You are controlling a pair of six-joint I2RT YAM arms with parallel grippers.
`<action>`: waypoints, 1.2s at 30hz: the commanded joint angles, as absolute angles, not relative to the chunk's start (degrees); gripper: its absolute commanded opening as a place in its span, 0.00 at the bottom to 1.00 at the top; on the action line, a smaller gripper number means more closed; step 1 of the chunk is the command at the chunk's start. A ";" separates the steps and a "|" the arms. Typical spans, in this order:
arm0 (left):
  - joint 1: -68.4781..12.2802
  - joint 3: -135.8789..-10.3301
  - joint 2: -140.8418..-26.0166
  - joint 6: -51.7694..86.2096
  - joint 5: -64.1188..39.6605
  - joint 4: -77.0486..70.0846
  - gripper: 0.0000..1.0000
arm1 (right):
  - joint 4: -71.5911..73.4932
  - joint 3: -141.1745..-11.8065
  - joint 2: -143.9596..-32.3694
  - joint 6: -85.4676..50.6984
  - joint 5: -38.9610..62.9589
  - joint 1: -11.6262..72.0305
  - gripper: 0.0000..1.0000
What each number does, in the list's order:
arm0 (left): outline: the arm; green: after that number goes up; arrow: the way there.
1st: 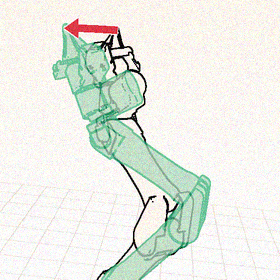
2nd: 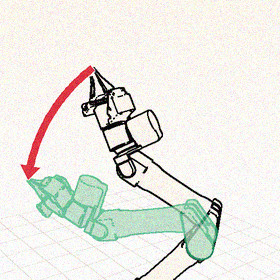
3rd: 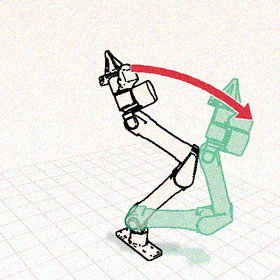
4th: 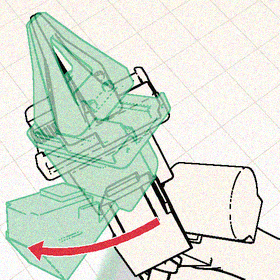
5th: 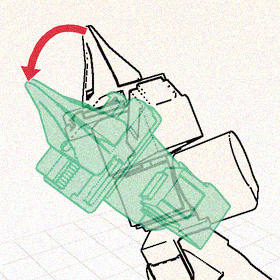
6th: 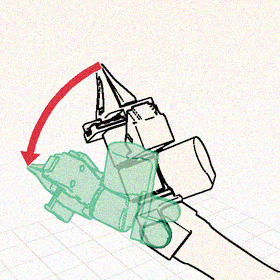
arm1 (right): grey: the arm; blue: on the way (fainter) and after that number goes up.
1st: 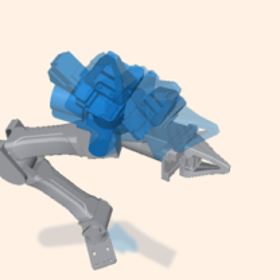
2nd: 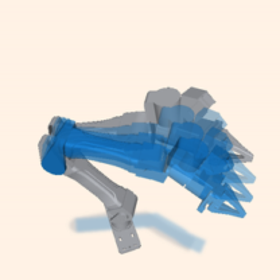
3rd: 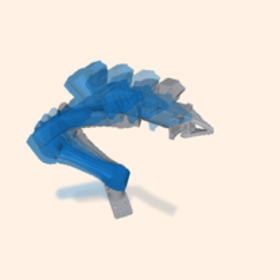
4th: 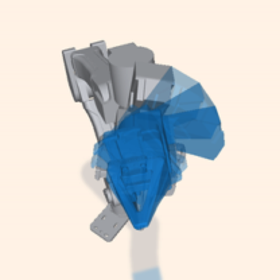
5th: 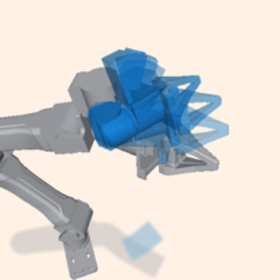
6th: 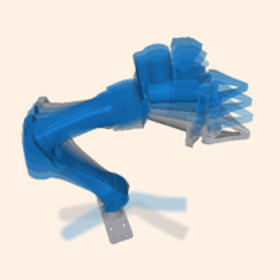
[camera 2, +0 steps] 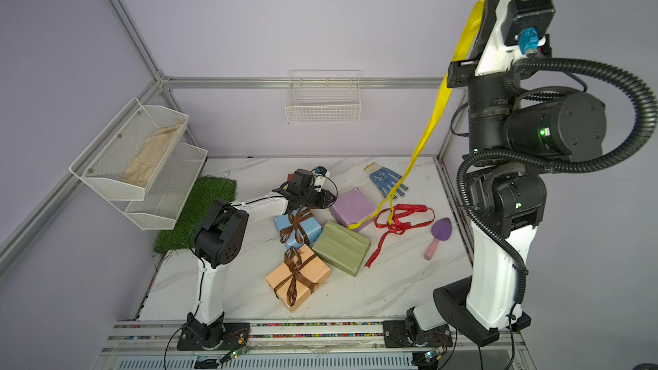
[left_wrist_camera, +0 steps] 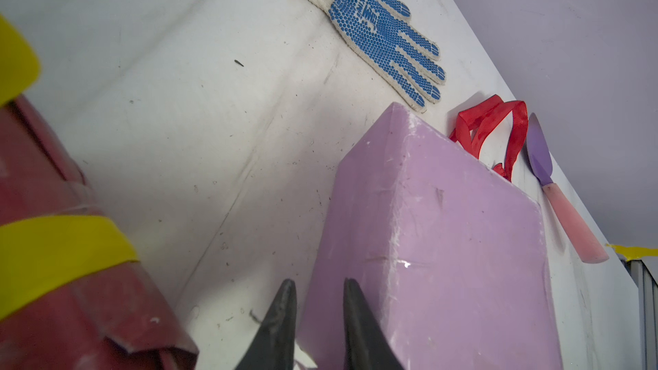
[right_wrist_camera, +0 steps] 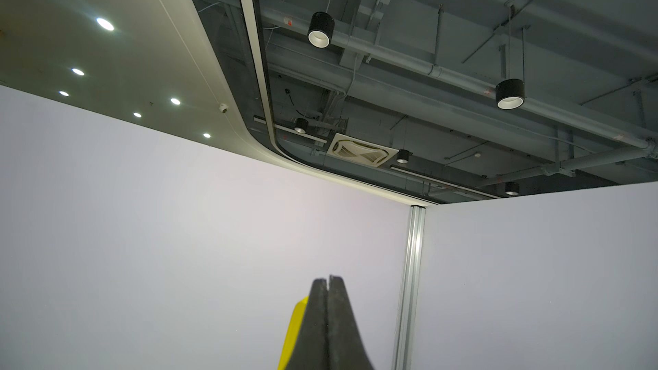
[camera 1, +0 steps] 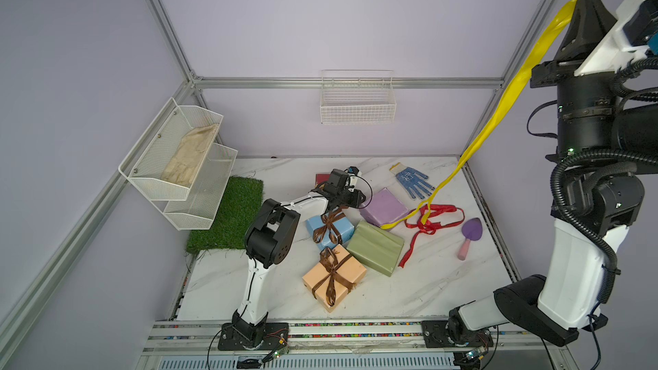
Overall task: Untie the ribbon bows on the gift boxes
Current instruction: Place the ribbon at the center of the board.
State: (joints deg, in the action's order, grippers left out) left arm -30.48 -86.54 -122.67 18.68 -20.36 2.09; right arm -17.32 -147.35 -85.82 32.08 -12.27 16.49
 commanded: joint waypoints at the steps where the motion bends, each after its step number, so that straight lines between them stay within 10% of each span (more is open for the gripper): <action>1: -29.80 -88.78 -119.12 17.93 -21.41 1.57 0.26 | -14.86 -145.63 -85.70 34.97 -14.21 16.46 0.00; 36: -23.77 -74.11 -93.16 13.45 -12.44 12.04 0.53 | -11.15 -64.88 -66.37 1.56 -23.53 5.91 0.00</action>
